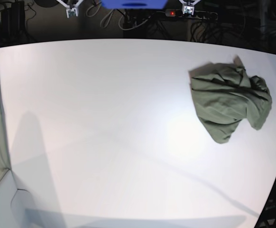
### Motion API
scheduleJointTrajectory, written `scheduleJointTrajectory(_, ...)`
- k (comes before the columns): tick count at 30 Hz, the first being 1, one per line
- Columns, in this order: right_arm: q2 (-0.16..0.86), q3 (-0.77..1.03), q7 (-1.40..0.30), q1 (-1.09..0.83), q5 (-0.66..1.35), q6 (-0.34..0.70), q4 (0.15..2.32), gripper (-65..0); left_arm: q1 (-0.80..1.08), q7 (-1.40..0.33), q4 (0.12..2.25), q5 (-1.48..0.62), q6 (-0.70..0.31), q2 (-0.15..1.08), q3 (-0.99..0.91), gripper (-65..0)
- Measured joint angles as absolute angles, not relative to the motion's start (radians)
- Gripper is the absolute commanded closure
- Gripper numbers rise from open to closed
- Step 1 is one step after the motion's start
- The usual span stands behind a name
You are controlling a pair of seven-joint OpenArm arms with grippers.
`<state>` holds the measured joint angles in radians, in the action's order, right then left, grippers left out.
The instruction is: Layout the t-shirt on the table in an organized manner, then fold the t-shirt properly
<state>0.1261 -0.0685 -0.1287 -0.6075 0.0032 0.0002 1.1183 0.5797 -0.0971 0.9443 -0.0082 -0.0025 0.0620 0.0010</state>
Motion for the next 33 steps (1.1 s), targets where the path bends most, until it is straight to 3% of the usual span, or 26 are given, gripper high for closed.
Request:
scheduleJointTrajectory(11, 0.18, -0.068, -0.299, -0.835, 0.003, 0.002, 1.785, 0.0, 0.836, -0.108, 1.507, -0.009, -0.002, 0.088, 0.001, -0.1)
scheduleJointTrajectory(16, 0.179, -0.071, -0.361, -0.877, 0.006, 0.003, 1.993, 0.0, 0.884, -0.101, 1.733, -0.009, -0.002, 0.088, 0.002, -0.2)
scheduleJointTrajectory(25, 0.13, -0.077, -0.366, -0.812, 0.007, 0.003, 2.024, 0.0, 0.889, -0.109, 1.919, -0.009, -0.003, 0.08, -0.039, -0.5)
scheduleJointTrajectory(31, 0.13, -0.077, -0.366, -0.753, 0.006, 0.003, 2.024, -13.1, 0.862, -0.114, 1.959, -0.009, -0.004, 0.079, -0.104, -1.2)
scheduleJointTrajectory(33, 0.131, -0.077, -0.366, -0.728, 0.006, 0.003, 2.024, -18.1, 0.823, -0.112, 1.958, -0.007, -0.004, 0.079, -0.154, -6.2)
